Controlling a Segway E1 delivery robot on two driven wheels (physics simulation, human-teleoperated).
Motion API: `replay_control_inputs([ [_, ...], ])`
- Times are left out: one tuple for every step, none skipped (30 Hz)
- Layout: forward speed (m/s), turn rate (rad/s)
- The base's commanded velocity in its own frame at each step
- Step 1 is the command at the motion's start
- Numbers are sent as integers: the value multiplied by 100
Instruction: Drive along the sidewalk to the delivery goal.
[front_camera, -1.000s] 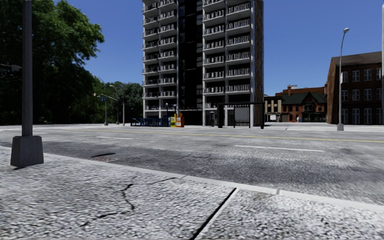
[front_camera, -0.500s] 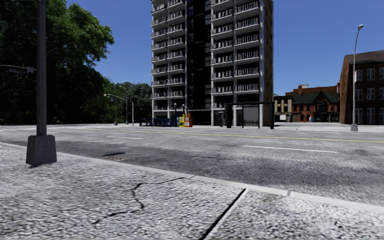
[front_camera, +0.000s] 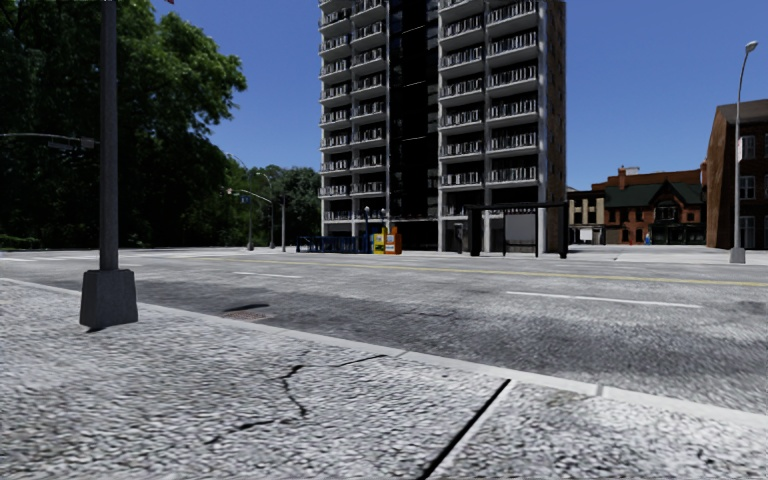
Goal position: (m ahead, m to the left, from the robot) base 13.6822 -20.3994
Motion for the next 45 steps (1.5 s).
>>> replay_control_inputs([
  [0, 25],
  [0, 25],
  [0, 25],
  [0, 25],
  [0, 25],
  [0, 25],
  [0, 25],
  [0, 25],
  [0, 25],
  [0, 25],
  [0, 25],
  [0, 25],
  [0, 25],
  [0, 25],
  [0, 25],
  [0, 25],
  [0, 25],
  [0, 25],
  [0, 25],
  [0, 25],
  [0, 25],
  [0, 25],
  [0, 25],
  [0, 25],
  [0, 25],
  [0, 25],
  [0, 25],
  [0, 25],
  [0, 25],
  [0, 26],
  [0, 27],
  [0, 27],
  [0, 28],
  [0, 30],
  [0, 30],
  [0, 31],
  [0, 32],
  [0, 32],
  [0, 32],
  [0, 32],
  [0, 32],
  [0, 32],
  [18, 32],
  [41, 32],
  [61, 32],
])
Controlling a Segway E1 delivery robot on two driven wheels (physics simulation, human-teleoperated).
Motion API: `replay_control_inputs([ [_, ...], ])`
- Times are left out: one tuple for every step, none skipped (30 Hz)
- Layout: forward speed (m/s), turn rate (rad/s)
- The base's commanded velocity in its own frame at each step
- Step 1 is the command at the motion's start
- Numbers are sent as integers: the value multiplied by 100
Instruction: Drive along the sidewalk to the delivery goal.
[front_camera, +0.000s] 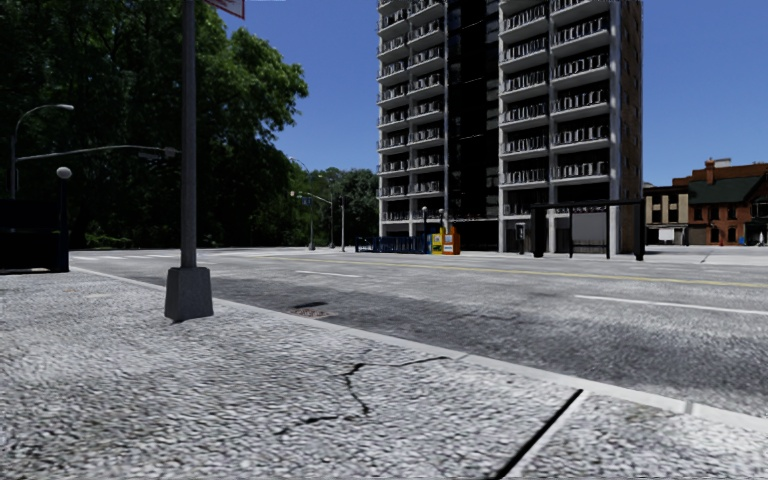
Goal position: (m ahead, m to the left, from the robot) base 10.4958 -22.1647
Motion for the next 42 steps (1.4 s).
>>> replay_control_inputs([
  [61, 32],
  [74, 32],
  [80, 33],
  [80, 33],
  [82, 35],
  [85, 37],
  [88, 39],
  [88, 39],
  [89, 39],
  [90, 40],
  [91, 40],
  [91, 40],
  [94, 40],
  [96, 40],
  [100, 40],
  [100, 40],
  [103, 40],
  [104, 40],
  [104, 40],
  [104, 40],
  [104, 40],
  [104, 40],
  [104, 40],
  [105, 40],
  [105, 41],
  [105, 42],
  [105, 42],
  [105, 42],
  [106, 42],
  [107, 42],
  [107, 42],
  [107, 42],
  [107, 42],
  [107, 42],
  [107, 43],
  [107, 46],
  [107, 48],
  [107, 48],
  [108, 49],
  [108, 49],
  [108, 49],
  [108, 49],
])
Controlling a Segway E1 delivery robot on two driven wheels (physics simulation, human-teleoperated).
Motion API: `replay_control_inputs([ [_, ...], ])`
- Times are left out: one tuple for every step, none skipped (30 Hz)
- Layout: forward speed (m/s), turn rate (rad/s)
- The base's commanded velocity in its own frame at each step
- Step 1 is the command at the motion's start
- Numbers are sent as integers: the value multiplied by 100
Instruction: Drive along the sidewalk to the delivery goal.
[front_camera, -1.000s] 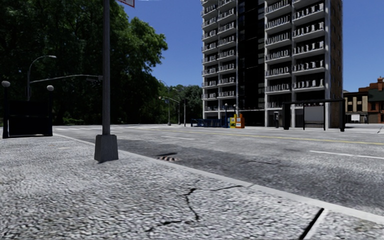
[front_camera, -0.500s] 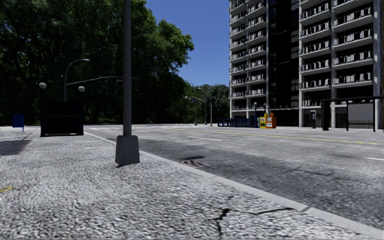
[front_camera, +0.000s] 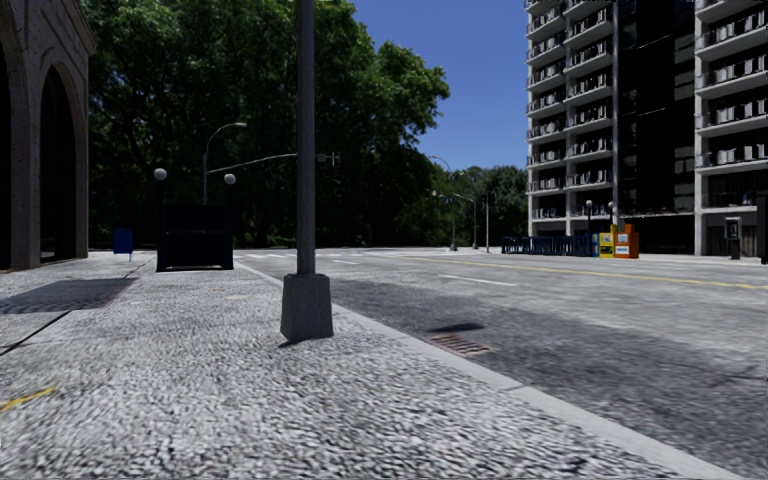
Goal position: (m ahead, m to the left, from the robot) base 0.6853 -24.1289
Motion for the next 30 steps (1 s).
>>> replay_control_inputs([
  [109, 49],
  [112, 49],
  [113, 49],
  [113, 49],
  [113, 49],
  [113, 49],
  [113, 49],
  [113, 49],
  [113, 49],
  [113, 49],
  [113, 49],
  [113, 49],
  [113, 49],
  [115, 49],
  [115, 49],
  [115, 49],
  [116, 49],
  [116, 49],
  [116, 49],
  [116, 49],
  [117, 49],
  [117, 49],
  [117, 49],
  [119, 49],
  [120, 49],
  [121, 49],
  [121, 49],
  [124, 49],
  [127, 49],
  [128, 49],
])
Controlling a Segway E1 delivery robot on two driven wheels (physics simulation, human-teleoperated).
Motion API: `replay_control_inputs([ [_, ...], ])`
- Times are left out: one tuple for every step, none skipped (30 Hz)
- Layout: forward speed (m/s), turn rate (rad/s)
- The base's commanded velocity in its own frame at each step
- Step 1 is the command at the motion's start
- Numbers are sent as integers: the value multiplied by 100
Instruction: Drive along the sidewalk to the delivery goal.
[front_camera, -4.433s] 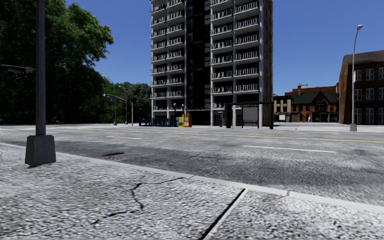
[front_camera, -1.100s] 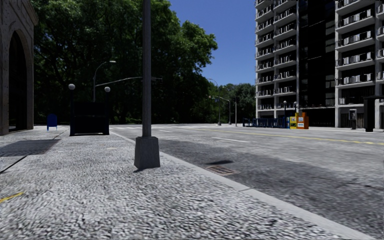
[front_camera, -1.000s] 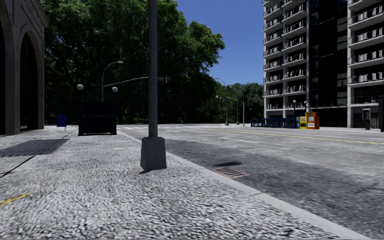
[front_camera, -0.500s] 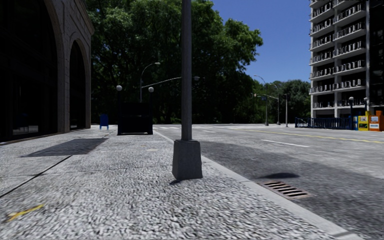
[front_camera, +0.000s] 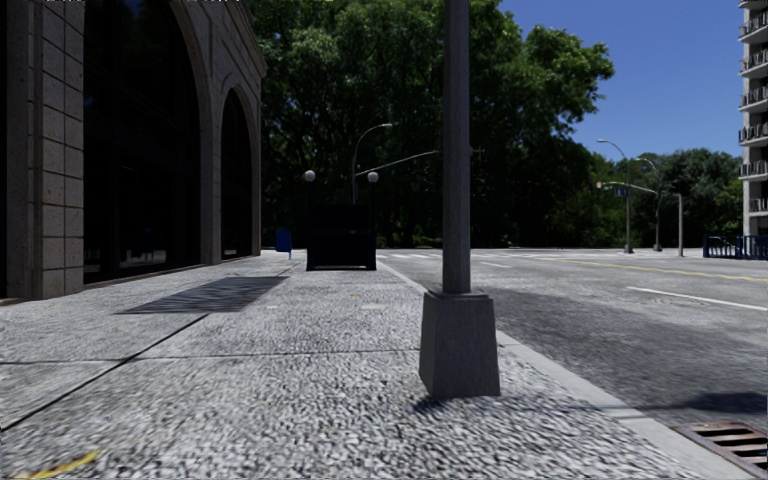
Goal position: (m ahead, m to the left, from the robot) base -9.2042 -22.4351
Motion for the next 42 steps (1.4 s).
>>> replay_control_inputs([
  [128, 49],
  [130, 49],
  [132, 49],
  [132, 49],
  [135, 49],
  [139, 49],
  [141, 49],
  [141, 49],
  [142, 49],
  [142, 49],
  [143, 49],
  [143, 49],
  [143, 49],
  [143, 49],
  [143, 49],
  [143, 49],
  [143, 50],
  [143, 50],
  [143, 50],
  [143, 50],
  [143, 50],
  [143, 51],
  [143, 51],
  [144, 51],
  [144, 51],
  [144, 51],
  [144, 51],
  [144, 51],
  [144, 51],
  [145, 51],
  [145, 51],
  [146, 51],
  [149, 49],
  [149, 49],
  [152, 42],
  [153, 28],
  [153, 22],
  [153, 22],
  [153, 18],
  [154, 13],
  [155, 0],
  [155, 0],
])
